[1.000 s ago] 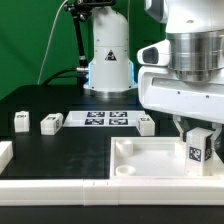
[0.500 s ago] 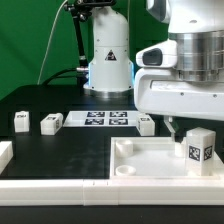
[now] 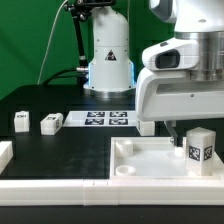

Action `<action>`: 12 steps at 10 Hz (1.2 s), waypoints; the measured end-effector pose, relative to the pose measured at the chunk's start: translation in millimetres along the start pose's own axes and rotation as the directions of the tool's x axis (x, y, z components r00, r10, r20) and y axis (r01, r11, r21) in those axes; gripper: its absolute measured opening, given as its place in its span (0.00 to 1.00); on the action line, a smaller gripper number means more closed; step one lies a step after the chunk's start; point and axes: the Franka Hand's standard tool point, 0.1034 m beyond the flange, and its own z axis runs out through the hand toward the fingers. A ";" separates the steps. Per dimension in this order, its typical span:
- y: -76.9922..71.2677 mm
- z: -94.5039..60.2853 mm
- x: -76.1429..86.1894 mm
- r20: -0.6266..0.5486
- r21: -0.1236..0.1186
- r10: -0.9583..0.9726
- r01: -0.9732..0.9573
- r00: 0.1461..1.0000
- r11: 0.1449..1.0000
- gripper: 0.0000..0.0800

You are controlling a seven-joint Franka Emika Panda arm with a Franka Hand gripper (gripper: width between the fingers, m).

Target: Assemble one leg

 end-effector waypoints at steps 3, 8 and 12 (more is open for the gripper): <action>-1.9 -1.6 3.5 -0.013 -0.034 -0.220 0.219 0.975 0.975 0.81; 0.4 -0.7 3.9 -0.017 -0.037 -0.257 0.256 0.966 0.966 0.36; 7.3 -0.4 4.3 -0.028 0.030 0.133 -0.132 0.991 0.991 0.36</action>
Offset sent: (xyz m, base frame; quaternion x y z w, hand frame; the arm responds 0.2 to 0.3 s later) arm -0.0058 -0.0006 0.0031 -0.0060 0.0251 -0.2217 0.9748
